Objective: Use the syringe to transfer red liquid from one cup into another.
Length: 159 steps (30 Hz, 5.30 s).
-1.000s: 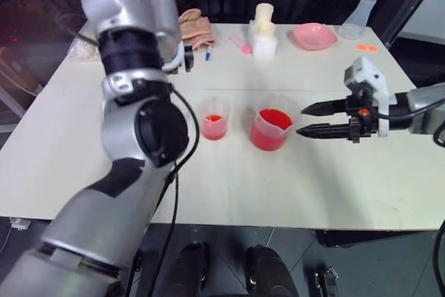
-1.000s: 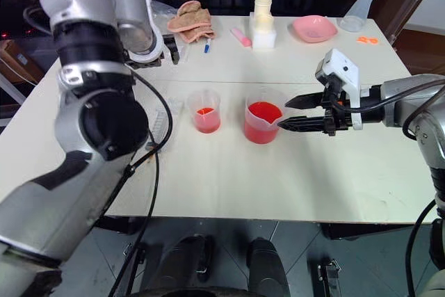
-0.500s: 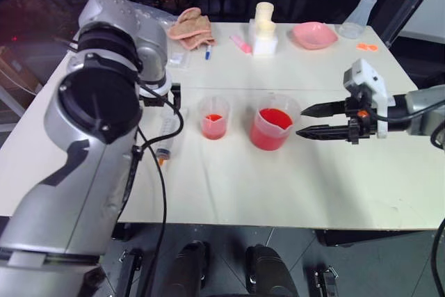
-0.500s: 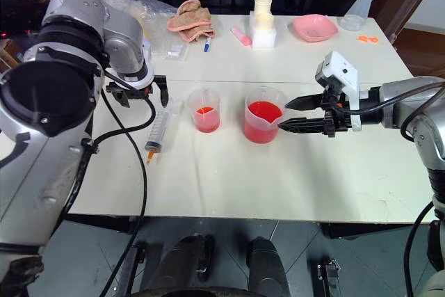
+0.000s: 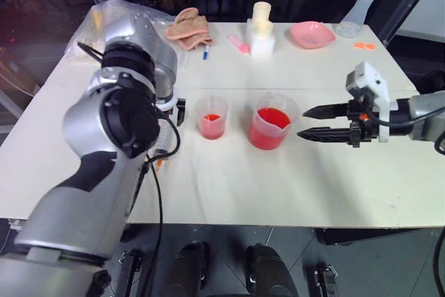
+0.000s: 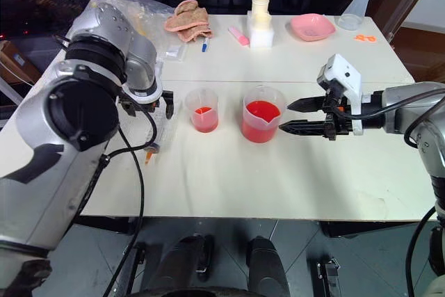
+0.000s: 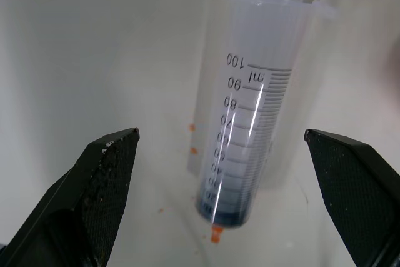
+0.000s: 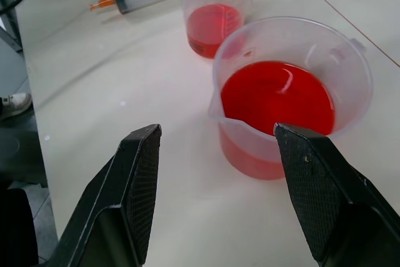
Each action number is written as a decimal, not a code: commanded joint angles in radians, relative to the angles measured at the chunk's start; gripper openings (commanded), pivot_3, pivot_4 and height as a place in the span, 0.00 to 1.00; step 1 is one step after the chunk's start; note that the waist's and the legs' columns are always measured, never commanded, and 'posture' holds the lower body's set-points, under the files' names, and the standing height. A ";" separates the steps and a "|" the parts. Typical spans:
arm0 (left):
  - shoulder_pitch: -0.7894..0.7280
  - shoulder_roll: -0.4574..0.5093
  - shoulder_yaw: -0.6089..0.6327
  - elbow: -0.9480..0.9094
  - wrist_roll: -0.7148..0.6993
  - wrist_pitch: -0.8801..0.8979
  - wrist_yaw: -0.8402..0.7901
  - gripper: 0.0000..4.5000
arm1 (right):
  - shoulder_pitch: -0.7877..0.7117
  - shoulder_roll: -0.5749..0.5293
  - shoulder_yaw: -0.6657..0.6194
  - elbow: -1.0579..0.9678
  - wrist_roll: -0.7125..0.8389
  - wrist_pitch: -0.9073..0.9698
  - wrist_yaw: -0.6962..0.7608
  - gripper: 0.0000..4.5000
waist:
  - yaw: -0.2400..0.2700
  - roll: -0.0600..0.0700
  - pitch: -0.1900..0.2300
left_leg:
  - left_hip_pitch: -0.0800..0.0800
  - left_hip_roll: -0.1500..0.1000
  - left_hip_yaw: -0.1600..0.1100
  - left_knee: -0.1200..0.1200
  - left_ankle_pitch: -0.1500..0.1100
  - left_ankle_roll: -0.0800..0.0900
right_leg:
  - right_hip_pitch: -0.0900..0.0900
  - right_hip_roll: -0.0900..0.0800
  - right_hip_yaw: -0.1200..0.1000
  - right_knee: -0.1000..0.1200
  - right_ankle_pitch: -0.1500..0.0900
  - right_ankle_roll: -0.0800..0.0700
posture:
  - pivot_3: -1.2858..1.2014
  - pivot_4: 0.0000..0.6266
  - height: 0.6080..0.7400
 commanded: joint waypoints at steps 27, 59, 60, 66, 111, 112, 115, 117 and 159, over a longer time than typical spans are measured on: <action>0.235 -0.073 -0.094 -0.312 -0.004 0.005 -0.197 0.33 | 0.045 -0.036 -0.097 -0.075 0.077 0.069 -0.060 0.66 | 0.001 0.001 -0.001 | 0.001 0.000 0.001 0.002 0.000 0.000 | 0.001 0.000 0.000 0.001 0.000 0.000 | 0.52 0.24 1.00; 0.586 -0.042 -0.518 -1.359 -0.163 -0.763 -0.703 0.32 | 0.207 0.033 -0.367 -0.278 0.273 0.215 -0.335 0.66 | 0.001 0.002 -0.001 | 0.002 0.001 0.001 0.002 0.001 0.000 | 0.004 0.001 0.001 -0.002 0.001 -0.002 | 0.52 0.24 1.00; 0.590 -0.053 -0.512 -1.367 -0.186 -0.797 -0.726 0.32 | 0.189 0.039 -0.369 -0.277 0.285 0.215 -0.349 0.66 | 0.000 0.002 -0.001 | 0.002 0.001 0.001 0.002 0.001 0.000 | 0.004 0.001 0.001 -0.002 0.001 -0.002 | 0.52 0.24 1.00; 0.620 -0.125 -0.480 -1.368 -0.321 -0.942 -0.835 0.32 | 0.122 0.054 -0.363 -0.234 0.291 0.174 -0.385 0.66 | 0.002 0.002 -0.002 | 0.003 0.001 0.001 0.002 0.001 0.000 | 0.005 0.001 0.001 -0.003 0.001 -0.002 | 0.52 0.24 1.00; 0.615 -0.286 -0.752 -0.551 -0.263 -1.619 -1.495 0.32 | -0.207 0.249 -0.275 -0.167 0.770 0.220 -1.145 0.66 | -0.001 0.003 -0.002 | 0.005 0.002 0.002 0.002 -0.003 0.011 | 0.007 0.001 0.001 -0.003 0.001 -0.002 | 0.52 0.24 1.00; 0.622 -0.290 -0.756 -0.557 -0.259 -1.618 -1.497 0.32 | -0.205 0.250 -0.270 -0.165 0.772 0.216 -1.149 0.66 | 0.000 0.003 -0.002 | 0.005 0.002 0.002 0.002 -0.003 0.011 | 0.007 0.001 0.001 -0.003 0.001 -0.002 | 0.52 0.24 1.00; 0.639 -0.296 -0.765 -0.571 -0.249 -1.619 -1.502 0.32 | -0.202 0.254 -0.259 -0.159 0.780 0.206 -1.158 0.66 | 0.000 0.003 -0.002 | 0.005 0.002 0.002 0.002 -0.003 0.011 | 0.007 0.001 0.001 -0.003 0.001 -0.002 | 0.52 0.24 1.00; 0.645 -0.300 -0.768 -0.576 -0.244 -1.622 -1.501 0.32 | -0.194 0.254 -0.259 -0.154 0.782 0.200 -1.162 0.66 | 0.000 0.003 -0.002 | 0.005 0.002 0.002 0.002 -0.003 0.011 | 0.008 0.001 0.001 -0.003 0.001 -0.002 | 0.52 0.24 1.00; 0.721 -0.310 -0.788 -0.687 -0.224 -1.565 -1.509 0.32 | -0.177 0.239 -0.167 -0.057 0.664 0.114 -1.011 0.54 | -0.001 0.003 -0.002 | 0.005 0.002 0.002 0.002 -0.003 0.012 | 0.008 0.001 0.001 -0.004 0.001 -0.002 | 0.52 0.24 1.00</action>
